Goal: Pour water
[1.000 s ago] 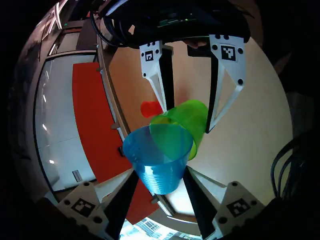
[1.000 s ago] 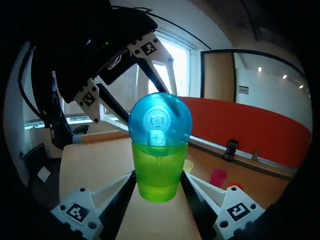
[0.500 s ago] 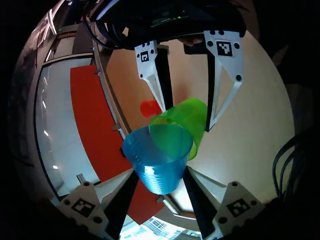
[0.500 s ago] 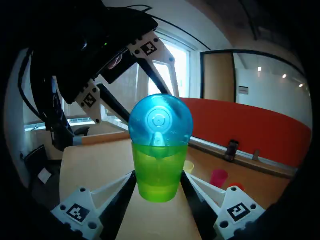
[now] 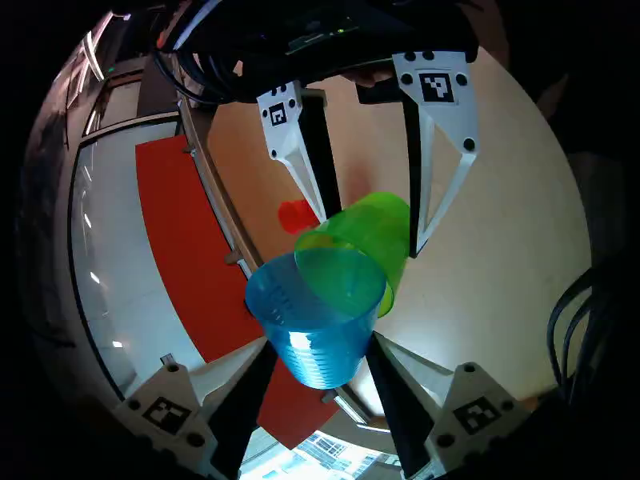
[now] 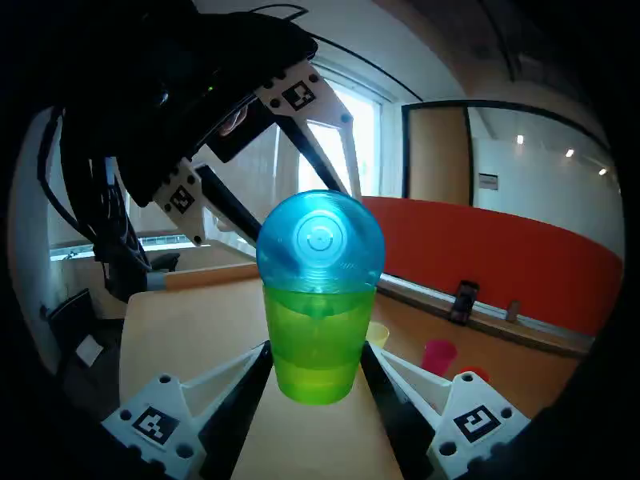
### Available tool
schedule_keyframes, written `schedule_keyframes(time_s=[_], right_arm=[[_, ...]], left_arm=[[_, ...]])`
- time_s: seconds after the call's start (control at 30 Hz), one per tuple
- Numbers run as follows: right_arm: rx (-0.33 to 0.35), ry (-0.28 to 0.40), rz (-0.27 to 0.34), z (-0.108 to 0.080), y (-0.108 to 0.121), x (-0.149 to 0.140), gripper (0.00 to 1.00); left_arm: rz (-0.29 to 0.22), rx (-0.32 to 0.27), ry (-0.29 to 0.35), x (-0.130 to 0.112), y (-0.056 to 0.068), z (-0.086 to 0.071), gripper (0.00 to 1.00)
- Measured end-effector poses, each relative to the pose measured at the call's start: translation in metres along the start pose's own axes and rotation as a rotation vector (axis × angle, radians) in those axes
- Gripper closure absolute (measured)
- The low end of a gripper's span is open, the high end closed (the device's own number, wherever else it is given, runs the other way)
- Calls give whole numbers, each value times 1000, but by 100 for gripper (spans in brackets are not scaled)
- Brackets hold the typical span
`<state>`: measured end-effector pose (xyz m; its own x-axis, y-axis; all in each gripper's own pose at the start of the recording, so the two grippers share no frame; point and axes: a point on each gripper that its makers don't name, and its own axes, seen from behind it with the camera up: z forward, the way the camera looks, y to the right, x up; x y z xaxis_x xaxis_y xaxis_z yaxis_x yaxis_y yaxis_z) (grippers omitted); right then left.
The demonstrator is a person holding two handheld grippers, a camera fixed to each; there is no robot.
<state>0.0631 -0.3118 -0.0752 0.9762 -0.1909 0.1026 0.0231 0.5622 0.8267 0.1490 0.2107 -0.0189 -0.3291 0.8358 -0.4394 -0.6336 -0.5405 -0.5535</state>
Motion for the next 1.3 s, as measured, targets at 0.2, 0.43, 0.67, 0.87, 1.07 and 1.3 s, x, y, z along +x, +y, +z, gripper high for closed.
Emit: schedule_keyframes(time_s=[0.2, 0.43, 0.67, 0.87, 1.07, 1.3], right_arm=[[1, 1, 0, 0, -1, 0, 20], [-2, -1, 7, -1, -1, -2, 20], [-10, -4, 11, -5, 1, -8, 20], [-23, -10, 15, -10, 4, -17, 20], [-51, -12, 20, -17, 8, -27, 20], [-94, -15, 38, -28, 13, -46, 20]], left_arm=[[0, -1, 0, 0, 0, -1, 25], [-17, 7, 2, 2, 0, -3, 25], [-40, 9, 12, 7, 2, -1, 25], [-46, 12, 29, 16, 4, 5, 25], [-49, 23, 47, 28, 3, 14, 25], [-44, 30, 79, 48, 6, 30, 25]])
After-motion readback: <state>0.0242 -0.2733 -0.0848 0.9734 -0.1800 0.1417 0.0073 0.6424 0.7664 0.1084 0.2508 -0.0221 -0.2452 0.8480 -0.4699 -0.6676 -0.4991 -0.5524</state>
